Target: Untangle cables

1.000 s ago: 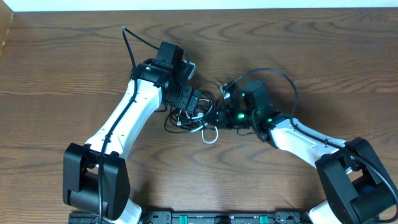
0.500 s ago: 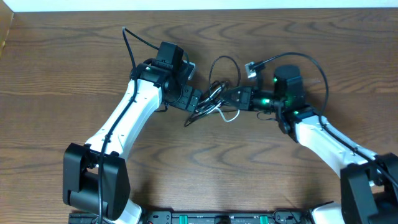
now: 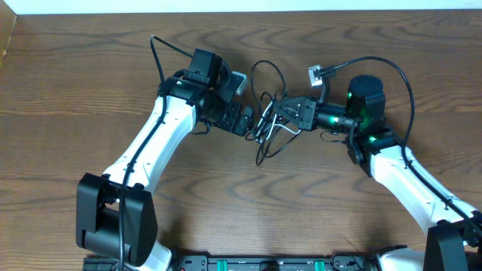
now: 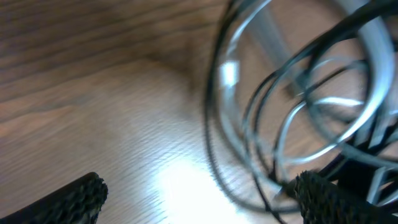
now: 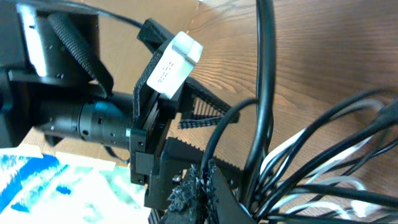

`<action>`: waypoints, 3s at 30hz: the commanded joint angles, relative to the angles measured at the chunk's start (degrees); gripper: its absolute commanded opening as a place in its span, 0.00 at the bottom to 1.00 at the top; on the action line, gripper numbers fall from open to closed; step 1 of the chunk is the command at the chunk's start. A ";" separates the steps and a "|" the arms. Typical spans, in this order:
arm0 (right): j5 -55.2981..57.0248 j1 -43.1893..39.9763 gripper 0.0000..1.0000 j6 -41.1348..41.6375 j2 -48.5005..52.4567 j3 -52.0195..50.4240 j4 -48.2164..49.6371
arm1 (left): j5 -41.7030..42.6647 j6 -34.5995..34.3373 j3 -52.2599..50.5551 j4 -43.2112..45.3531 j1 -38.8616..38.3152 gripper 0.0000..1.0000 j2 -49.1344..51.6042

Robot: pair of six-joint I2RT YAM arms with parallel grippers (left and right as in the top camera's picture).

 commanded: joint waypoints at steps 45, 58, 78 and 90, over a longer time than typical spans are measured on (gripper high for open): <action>4.39 0.81 0.46 -12.24 -1.11 0.68 -28.28 | 4.61 3.78 -0.17 2.60 0.09 0.98 -0.55; 22.62 0.83 0.64 0.83 -1.11 0.68 -14.91 | 4.61 3.80 -0.17 2.64 0.09 0.97 -0.55; 39.01 1.09 0.66 -0.81 -1.09 0.68 -32.52 | 4.59 3.82 -0.17 3.30 0.09 0.97 -0.55; 21.75 3.13 0.56 -7.30 -1.14 0.68 -32.57 | 4.61 3.80 -0.17 4.04 0.09 0.98 -0.55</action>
